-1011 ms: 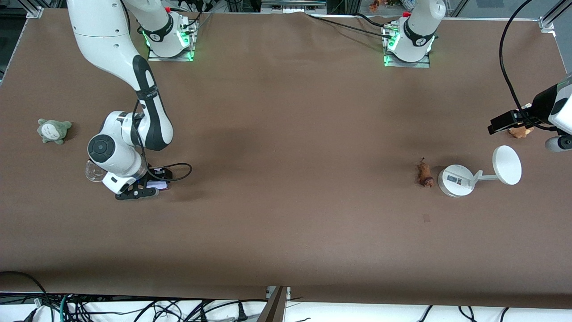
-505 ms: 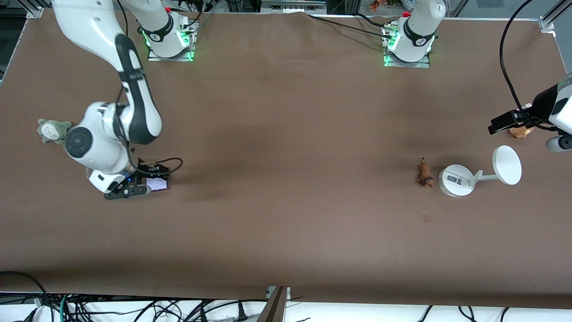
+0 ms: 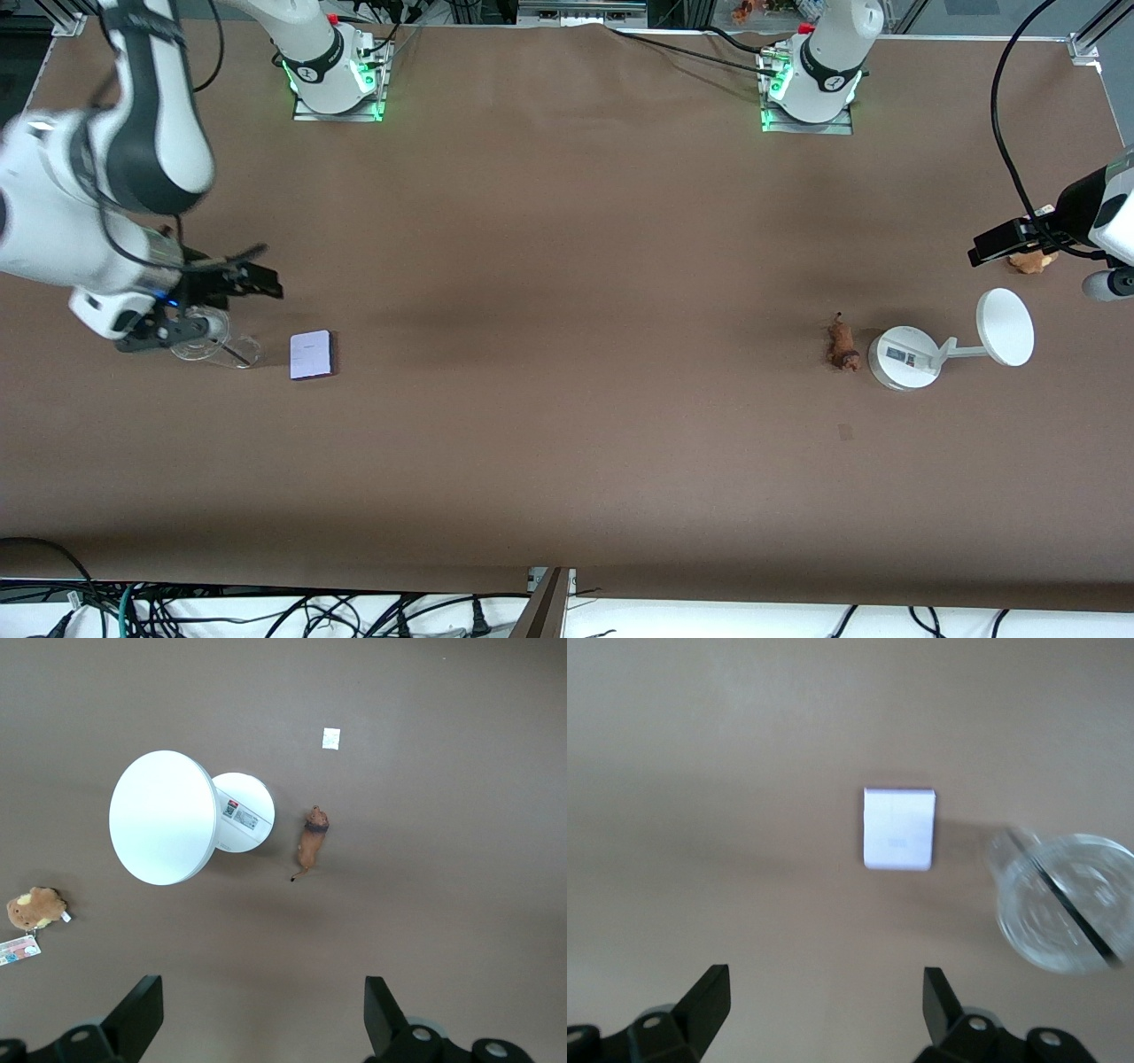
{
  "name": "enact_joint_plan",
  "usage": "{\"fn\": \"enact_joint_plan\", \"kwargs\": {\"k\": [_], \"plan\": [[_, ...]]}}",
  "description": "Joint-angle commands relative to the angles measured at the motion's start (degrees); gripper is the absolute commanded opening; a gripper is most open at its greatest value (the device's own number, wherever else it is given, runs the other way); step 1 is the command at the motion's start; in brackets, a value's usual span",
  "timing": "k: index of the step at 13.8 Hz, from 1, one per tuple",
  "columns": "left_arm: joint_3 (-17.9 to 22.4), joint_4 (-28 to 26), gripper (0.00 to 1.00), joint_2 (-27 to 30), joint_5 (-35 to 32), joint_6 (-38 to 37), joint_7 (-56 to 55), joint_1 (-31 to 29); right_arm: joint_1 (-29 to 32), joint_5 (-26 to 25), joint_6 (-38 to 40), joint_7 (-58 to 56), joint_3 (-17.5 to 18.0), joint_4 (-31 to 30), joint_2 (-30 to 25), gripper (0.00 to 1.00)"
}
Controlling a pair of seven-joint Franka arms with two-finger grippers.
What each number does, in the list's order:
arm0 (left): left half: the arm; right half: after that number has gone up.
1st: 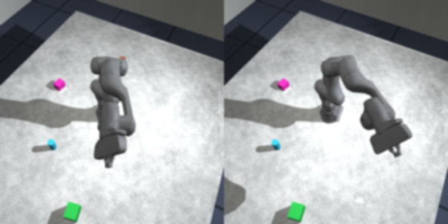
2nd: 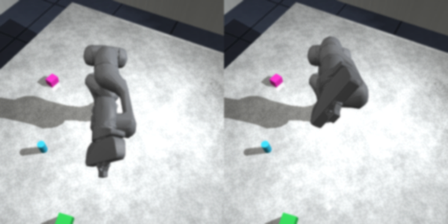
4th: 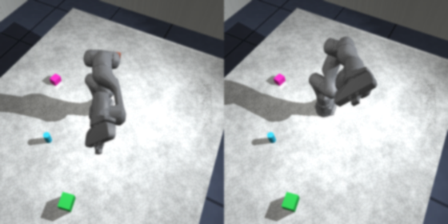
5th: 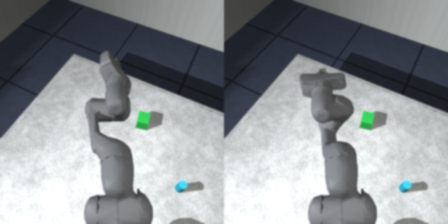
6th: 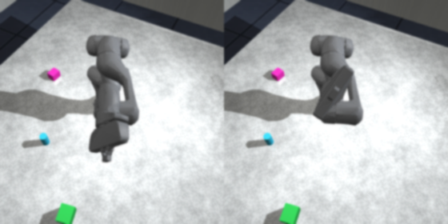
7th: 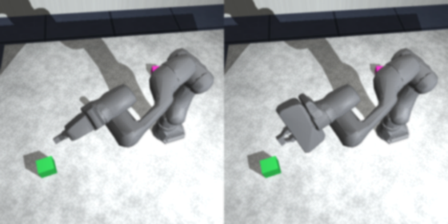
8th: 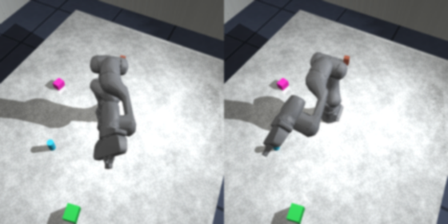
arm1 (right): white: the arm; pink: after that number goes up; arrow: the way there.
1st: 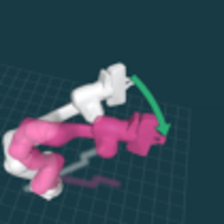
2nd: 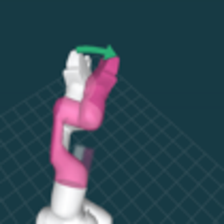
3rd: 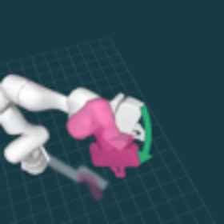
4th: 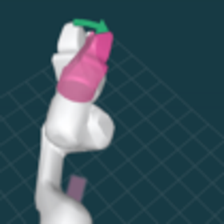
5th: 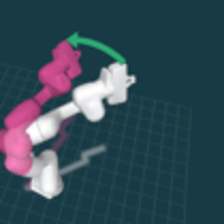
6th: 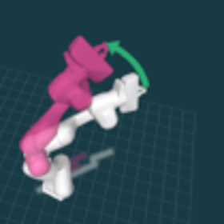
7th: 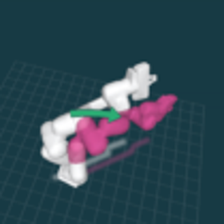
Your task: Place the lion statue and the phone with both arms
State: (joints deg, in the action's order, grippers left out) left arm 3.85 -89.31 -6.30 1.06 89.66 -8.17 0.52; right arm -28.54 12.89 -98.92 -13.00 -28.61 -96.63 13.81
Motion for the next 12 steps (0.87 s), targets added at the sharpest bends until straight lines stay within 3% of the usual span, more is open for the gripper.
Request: {"fn": "enact_joint_plan", "kwargs": {"k": [1,6,12], "plan": [[0.2,2.0,1.00,-0.9,1.5,-1.5,1.4,-0.2,0.0,-4.0,14.0,3.8,0.3,12.4,0.5,0.96],[0.3,3.3,1.00,-1.3,1.5,-1.7,1.3,-0.3,-0.2,-8.4,27.2,4.0,0.1,21.3,0.8,0.96],[0.3,3.5,1.00,-1.6,1.5,-2.0,1.3,-0.2,-0.5,-8.1,27.6,7.2,0.8,22.0,0.8,0.99]]}}
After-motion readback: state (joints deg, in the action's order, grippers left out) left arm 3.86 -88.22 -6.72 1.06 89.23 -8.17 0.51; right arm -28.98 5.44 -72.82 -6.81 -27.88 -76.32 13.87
